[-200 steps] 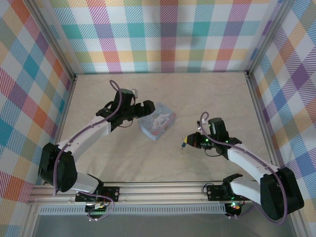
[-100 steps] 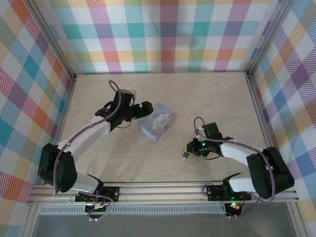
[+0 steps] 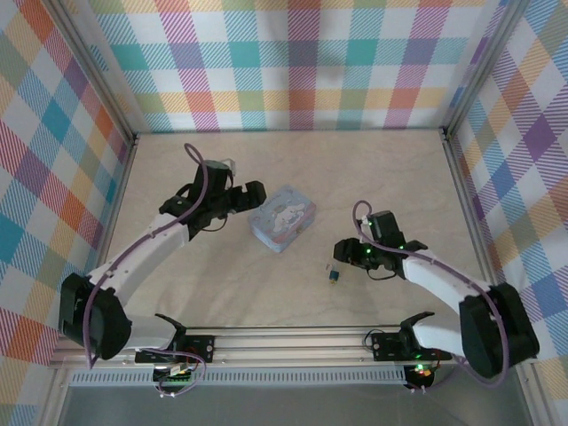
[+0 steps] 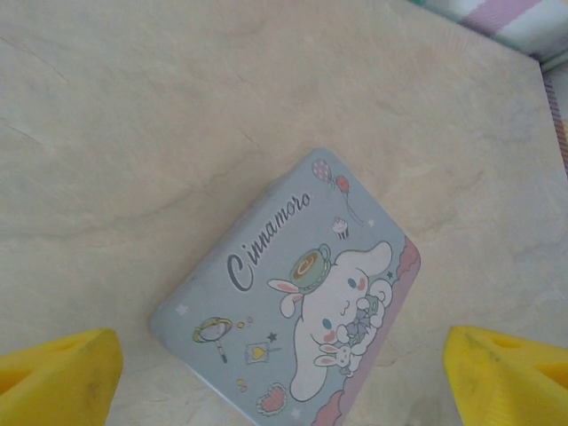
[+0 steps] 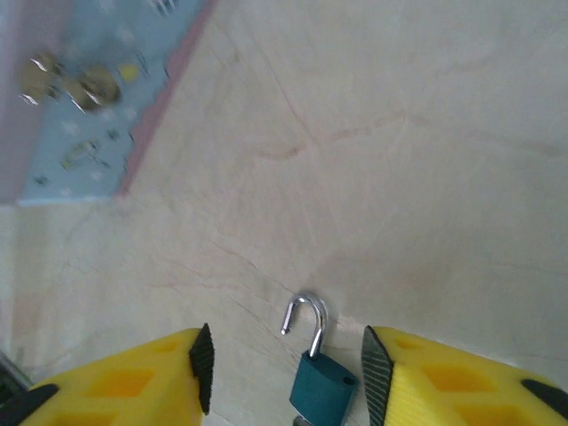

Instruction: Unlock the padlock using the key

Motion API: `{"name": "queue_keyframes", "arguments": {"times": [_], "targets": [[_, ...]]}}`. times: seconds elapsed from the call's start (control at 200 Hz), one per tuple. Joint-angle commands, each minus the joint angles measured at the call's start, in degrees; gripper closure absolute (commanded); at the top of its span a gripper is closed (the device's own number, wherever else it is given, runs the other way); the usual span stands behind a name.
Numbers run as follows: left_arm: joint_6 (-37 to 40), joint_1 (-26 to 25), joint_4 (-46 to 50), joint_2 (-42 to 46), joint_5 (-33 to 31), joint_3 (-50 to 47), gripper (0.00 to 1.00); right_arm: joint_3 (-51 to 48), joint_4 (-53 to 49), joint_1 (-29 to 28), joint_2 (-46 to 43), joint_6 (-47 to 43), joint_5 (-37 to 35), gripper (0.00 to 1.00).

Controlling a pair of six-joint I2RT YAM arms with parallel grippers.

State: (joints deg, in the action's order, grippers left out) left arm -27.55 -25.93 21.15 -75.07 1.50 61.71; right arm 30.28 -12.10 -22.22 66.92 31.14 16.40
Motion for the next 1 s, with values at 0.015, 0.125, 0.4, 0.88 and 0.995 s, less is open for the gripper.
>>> {"name": "queue_keyframes", "arguments": {"times": [0.015, 0.125, 0.4, 0.88, 0.995], "targets": [[3.2, 0.7, 1.6, 4.5, -7.6, -0.7, 0.07, 3.9, -7.6, 0.0, -5.3, -6.0, -9.6, 0.42], [5.2, 0.9, 3.4, 5.8, -12.6, -1.1, 0.05, 4.7, -8.6, 0.3, -9.1, -10.5, -16.3, 0.31], [8.6, 4.4, 1.3, 9.3, -18.1, -6.8, 0.00, 1.7, -1.3, 3.2, -13.6, -21.0, -31.4, 0.00], [1.3, 21.9, -11.3, 15.0, -20.8, -20.9, 0.00, -10.4, 30.5, 13.2, -3.7, -27.4, -31.9, 0.00], [1.5, 22.1, -12.9, 15.8, -24.1, -22.8, 0.00, -9.9, 36.6, 14.3, 0.3, -30.6, -29.3, 0.00]]}}
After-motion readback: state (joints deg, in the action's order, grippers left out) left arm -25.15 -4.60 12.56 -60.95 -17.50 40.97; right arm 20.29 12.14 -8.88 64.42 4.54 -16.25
